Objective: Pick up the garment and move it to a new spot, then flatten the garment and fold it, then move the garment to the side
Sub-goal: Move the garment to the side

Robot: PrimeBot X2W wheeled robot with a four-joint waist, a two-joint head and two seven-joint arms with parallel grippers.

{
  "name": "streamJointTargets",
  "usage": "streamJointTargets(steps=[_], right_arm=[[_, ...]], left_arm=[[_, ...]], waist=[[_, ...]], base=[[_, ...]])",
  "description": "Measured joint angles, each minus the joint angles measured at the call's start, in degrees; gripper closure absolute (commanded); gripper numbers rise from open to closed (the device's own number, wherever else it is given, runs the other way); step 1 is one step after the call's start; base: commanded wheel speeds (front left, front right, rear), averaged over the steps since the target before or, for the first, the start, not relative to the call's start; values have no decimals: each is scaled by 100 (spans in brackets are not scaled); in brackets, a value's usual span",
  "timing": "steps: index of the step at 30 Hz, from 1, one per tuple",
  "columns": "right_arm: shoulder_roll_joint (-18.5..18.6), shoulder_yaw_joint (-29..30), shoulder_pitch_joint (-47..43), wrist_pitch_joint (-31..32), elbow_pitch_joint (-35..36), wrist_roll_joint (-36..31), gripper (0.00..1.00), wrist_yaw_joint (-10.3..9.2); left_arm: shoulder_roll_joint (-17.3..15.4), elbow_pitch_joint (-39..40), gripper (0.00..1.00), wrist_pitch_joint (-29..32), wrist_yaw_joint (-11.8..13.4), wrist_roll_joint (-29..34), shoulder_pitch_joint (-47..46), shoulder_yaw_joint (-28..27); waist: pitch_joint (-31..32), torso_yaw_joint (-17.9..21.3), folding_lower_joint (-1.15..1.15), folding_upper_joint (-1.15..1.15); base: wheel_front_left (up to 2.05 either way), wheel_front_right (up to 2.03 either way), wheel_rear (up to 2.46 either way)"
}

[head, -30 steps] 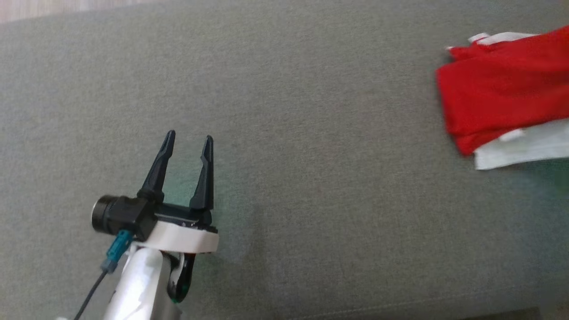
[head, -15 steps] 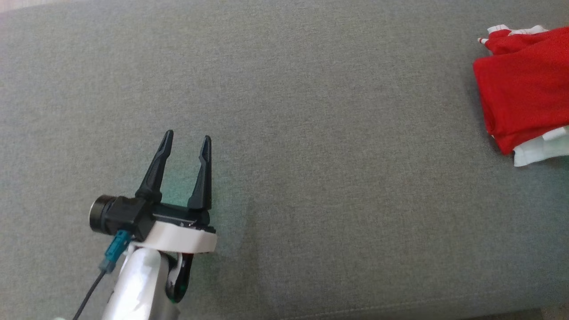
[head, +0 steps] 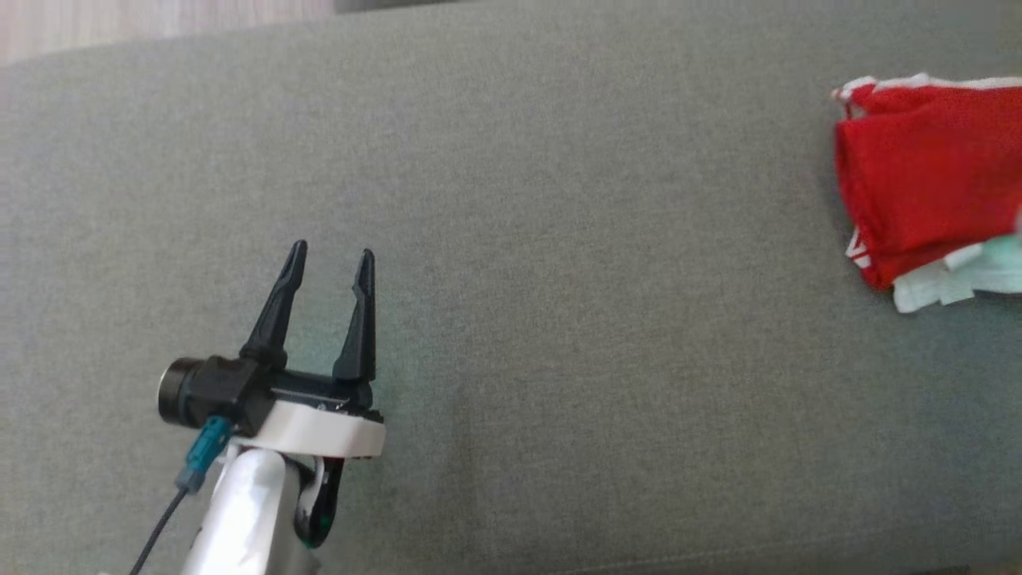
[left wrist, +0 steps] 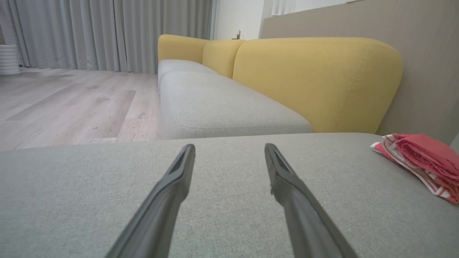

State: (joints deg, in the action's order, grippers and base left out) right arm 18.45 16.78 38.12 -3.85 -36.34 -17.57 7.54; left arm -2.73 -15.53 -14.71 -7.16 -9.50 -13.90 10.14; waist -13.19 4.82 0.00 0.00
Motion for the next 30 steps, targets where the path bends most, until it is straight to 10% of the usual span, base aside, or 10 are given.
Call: streamJointTargets(steps=[10, 30], right_arm=[[-1228, -880, -595, -478, 1129, 532, 0, 0], [-1567, -1871, -2724, -1035, 1238, 2551, 0, 0]], left_arm=[[3, 160, 0, 0, 30, -69, 378, -110], [2, 147, 0, 0, 486, -414, 759, -231]], waist=[[693, 5, -1, 0], [1026, -212, 0, 0]], base=[[0, 0, 0], [0, 0, 0]])
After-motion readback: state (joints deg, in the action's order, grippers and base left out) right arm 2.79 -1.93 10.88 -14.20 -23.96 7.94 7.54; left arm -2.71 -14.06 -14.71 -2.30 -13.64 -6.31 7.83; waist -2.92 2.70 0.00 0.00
